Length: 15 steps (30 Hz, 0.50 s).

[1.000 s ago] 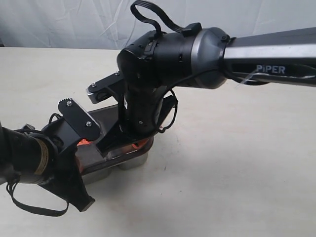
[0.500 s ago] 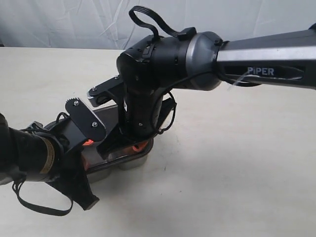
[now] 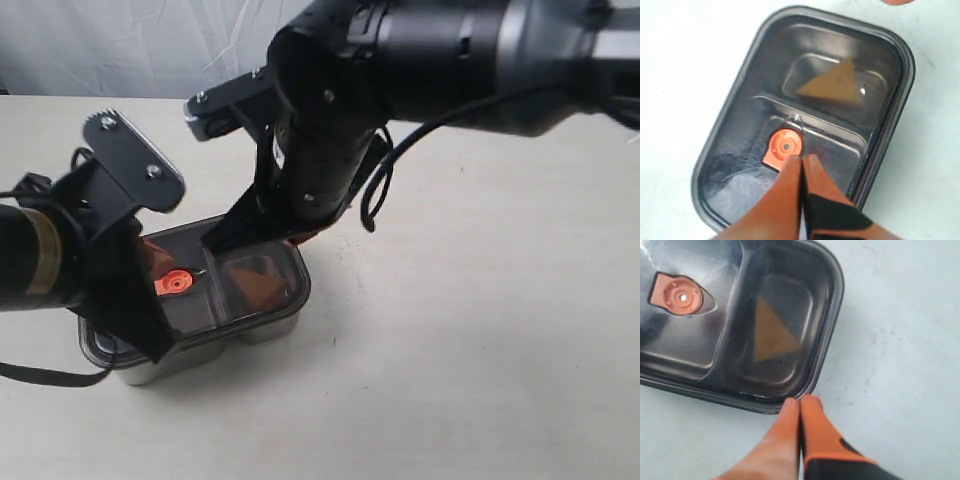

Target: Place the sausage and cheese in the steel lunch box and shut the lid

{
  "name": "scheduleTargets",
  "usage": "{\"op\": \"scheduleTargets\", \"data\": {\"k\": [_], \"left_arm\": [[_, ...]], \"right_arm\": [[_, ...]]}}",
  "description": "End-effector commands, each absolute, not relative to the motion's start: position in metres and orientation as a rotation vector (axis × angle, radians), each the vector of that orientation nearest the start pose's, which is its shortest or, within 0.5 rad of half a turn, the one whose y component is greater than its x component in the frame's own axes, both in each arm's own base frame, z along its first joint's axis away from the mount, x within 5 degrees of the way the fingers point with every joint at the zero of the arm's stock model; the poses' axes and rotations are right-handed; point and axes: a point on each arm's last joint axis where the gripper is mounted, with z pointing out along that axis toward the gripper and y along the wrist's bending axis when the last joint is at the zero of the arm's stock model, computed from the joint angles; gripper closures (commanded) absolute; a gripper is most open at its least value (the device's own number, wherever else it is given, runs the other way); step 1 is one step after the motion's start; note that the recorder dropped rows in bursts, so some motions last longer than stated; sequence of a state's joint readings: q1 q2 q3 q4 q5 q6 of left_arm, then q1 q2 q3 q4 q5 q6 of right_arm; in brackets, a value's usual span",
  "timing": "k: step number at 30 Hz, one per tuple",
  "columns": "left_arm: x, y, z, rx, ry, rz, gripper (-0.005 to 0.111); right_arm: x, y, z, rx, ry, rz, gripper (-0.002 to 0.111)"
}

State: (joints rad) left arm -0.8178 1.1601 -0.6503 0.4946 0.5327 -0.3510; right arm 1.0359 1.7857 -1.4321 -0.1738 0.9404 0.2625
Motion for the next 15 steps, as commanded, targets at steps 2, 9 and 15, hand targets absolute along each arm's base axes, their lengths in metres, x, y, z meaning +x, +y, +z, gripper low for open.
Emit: {"op": "scheduleTargets", "data": {"k": [2, 9, 15], "left_arm": [[0.142, -0.114, 0.276, 0.846, 2.231, -0.024, 0.107], [0.090, -0.063, 0.319, 0.631, 2.106, -0.251, 0.107], [0.046, -0.018, 0.327, 0.516, 1.984, -0.384, 0.107]], "right_arm": [[0.195, 0.290, 0.304, -1.020, 2.492, 0.058, 0.109], [0.172, 0.241, 0.334, -0.861, 2.500, 0.053, 0.109], [0.137, 0.176, 0.289, -0.742, 2.503, 0.061, 0.109]]}}
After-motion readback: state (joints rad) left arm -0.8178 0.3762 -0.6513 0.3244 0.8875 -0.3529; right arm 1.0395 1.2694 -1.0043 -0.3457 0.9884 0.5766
